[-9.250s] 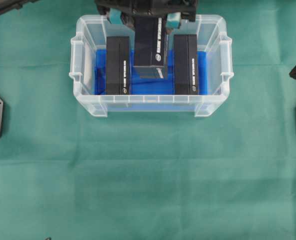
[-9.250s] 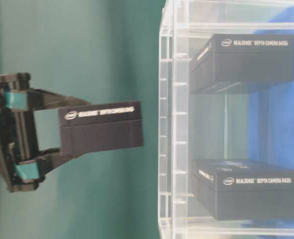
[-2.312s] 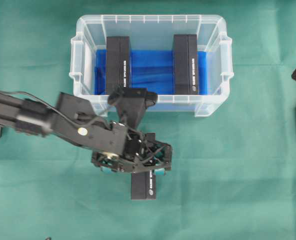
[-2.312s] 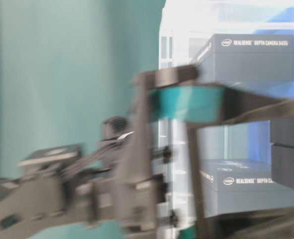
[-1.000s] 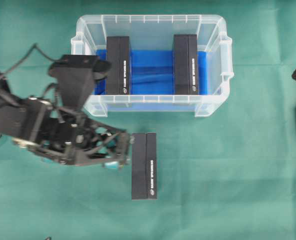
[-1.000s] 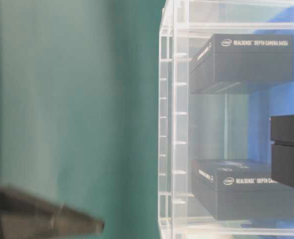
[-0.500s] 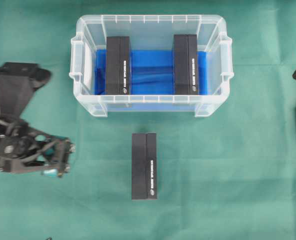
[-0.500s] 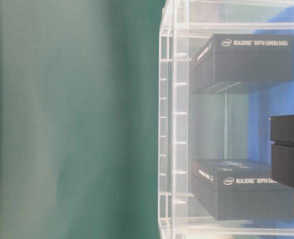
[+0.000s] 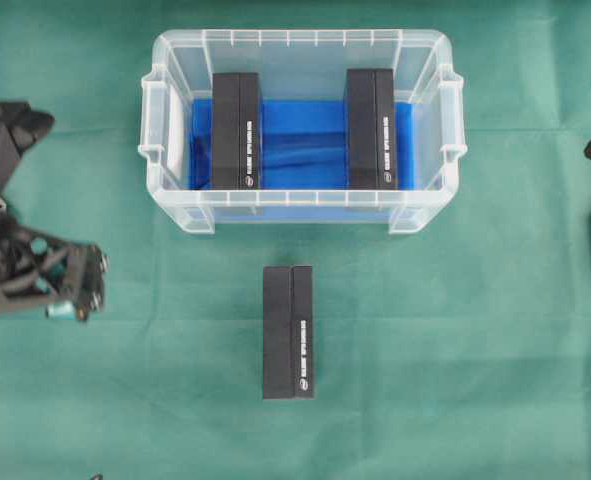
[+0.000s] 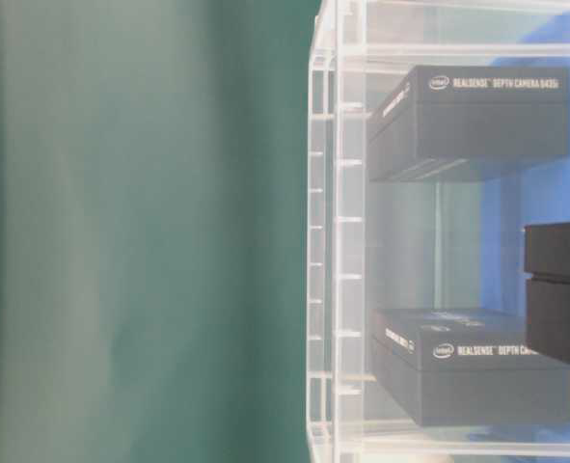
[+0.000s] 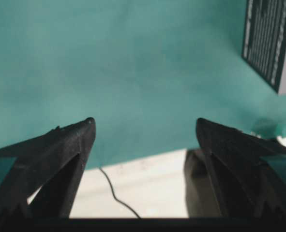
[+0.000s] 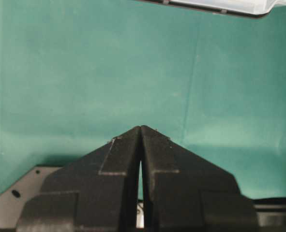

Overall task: Take the box out of the case with the left arm.
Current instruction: 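Open the left gripper and withdraw it to the left, then move the open left gripper over the left black box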

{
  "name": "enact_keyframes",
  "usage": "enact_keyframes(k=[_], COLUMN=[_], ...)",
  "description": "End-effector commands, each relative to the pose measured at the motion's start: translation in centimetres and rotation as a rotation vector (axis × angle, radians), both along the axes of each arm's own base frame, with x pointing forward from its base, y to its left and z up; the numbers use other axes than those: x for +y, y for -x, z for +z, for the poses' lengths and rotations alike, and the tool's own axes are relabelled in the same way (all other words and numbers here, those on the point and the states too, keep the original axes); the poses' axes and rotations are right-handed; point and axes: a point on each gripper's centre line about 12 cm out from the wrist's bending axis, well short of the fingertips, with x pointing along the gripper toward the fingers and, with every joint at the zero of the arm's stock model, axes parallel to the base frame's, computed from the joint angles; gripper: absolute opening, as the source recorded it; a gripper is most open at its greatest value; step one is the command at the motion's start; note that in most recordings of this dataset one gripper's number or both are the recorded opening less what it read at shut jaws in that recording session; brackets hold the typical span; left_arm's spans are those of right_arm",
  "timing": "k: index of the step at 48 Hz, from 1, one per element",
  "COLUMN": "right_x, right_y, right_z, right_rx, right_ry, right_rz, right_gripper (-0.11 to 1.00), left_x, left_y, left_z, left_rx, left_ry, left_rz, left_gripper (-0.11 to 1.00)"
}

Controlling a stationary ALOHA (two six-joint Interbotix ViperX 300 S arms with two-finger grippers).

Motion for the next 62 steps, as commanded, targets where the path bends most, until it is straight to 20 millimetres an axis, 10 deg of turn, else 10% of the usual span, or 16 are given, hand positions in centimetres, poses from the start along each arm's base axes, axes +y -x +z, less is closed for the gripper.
enact_keyframes(k=[1, 31, 62], right_x=[0.0, 0.0, 0.0], right_y=[-0.1, -0.2, 0.0], right_z=[0.8, 0.7, 0.5], right_rx=[-0.026, -0.025, -0.006], right_ry=[0.002, -0.002, 0.002], right_rz=[0.000, 0.000, 0.001], right_gripper=[0.00, 0.00, 0.00], left_x=[1.7, 14.1, 15.3], left_y=[0.6, 3.6, 3.1], left_z=[0.9, 1.2, 1.2], left_rx=[-0.026, 0.016, 0.032], left_ry=[-0.012, -0.154, -0.161], left_rz=[0.015, 0.088, 0.080], left_gripper=[0.97, 0.97, 0.97])
